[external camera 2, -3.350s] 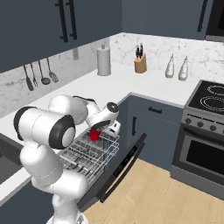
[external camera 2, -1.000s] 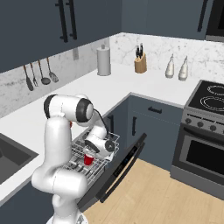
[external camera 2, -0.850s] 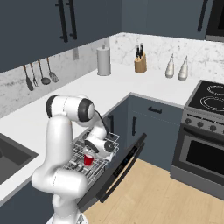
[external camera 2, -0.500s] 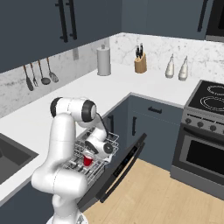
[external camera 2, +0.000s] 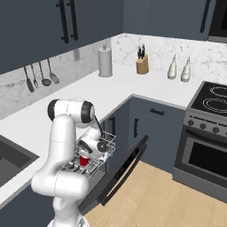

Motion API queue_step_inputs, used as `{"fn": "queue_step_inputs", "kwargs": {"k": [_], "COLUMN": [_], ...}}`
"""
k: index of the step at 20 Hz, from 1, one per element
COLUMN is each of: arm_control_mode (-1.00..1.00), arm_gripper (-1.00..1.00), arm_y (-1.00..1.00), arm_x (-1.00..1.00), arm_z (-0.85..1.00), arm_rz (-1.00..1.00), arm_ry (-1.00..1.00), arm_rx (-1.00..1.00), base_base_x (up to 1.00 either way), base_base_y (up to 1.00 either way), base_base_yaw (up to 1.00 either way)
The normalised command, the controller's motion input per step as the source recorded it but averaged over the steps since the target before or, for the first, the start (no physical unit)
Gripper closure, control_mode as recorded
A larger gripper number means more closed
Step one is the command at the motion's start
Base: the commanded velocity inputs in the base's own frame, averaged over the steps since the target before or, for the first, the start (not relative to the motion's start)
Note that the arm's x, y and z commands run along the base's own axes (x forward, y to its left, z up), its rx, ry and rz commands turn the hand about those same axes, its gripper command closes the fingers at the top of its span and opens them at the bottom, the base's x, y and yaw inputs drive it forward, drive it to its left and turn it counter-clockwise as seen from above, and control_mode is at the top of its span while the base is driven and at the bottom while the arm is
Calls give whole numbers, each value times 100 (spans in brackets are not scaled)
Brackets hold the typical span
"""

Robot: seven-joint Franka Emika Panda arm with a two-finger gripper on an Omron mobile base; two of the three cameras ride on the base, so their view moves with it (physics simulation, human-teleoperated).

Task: Pick up the cup and bowl from the counter, place them in the dishwasher, and close the dishwasher door.

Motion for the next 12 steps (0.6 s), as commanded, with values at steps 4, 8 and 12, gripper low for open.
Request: {"fn": "queue_step_inputs", "kwargs": {"k": [4, 8, 12], "arm_control_mode": [-100, -100, -100], "arm_gripper": [-100, -100, -100], "arm_y": [-4, -63, -99], "arm_x": [-3, -7, -24], "arm_z": [-44, -53, -74], "arm_rz": [0, 0, 0], "arm_ry": [-4, -2, 0], "arm_rx": [-2, 0, -1], "base_base_x": [0, 0, 0], "base_base_y": [0, 0, 0], "base_base_yaw": [0, 0, 0]}}
